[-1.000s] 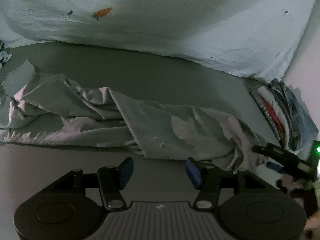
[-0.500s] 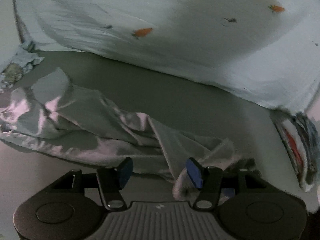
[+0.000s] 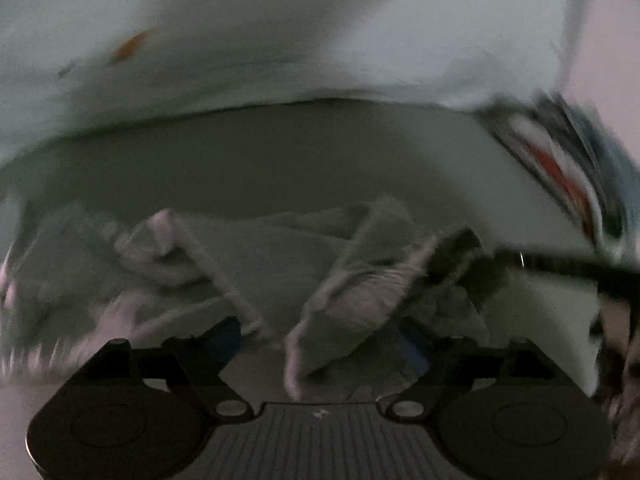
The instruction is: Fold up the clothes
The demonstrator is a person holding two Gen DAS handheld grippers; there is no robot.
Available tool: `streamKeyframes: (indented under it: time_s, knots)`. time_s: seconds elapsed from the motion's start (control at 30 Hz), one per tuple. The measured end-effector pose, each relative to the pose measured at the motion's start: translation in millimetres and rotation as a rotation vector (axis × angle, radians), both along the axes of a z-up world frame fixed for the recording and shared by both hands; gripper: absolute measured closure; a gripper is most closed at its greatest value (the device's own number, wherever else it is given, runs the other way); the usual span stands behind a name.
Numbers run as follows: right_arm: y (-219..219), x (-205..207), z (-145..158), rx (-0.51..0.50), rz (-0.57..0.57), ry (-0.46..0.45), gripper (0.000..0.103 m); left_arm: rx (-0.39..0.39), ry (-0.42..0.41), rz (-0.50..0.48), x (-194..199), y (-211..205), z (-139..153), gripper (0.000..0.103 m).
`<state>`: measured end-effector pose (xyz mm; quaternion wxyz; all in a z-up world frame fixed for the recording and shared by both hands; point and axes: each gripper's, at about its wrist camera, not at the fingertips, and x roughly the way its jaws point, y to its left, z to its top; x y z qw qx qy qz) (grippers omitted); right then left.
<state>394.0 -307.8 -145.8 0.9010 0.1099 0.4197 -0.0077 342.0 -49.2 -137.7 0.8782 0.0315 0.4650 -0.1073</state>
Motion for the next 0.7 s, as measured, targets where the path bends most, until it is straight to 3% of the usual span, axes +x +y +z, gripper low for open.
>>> streamKeyframes:
  time_s: [0.13,0.27,0.43,0.47,0.5,0.57,0.7]
  knots:
    - [-6,12,-13,-0.047,-0.028,0.039,0.031,0.15,-0.059,-0.145,14,-46,-25,0.016]
    - [2,18,-32,-0.005,0.058,0.117,0.031,0.309,-0.115,-0.117,27,-62,-44,0.016]
    - [28,7,-46,-0.044,0.154,0.152,0.032,0.437,-0.089,-0.079,39,-56,-66,0.016]
    - [33,3,-44,-0.061,0.175,0.136,0.043,0.451,-0.071,-0.077,40,-54,-70,0.015]
    - [38,-2,-42,-0.062,0.205,0.118,0.065,0.466,-0.066,-0.068,40,-52,-72,0.015]
    - [44,-6,-39,-0.099,0.226,0.107,0.097,0.502,-0.068,-0.046,42,-49,-76,0.015]
    - [49,-15,-19,-0.254,0.184,0.017,0.097,0.591,-0.123,-0.001,49,-45,-72,0.015]
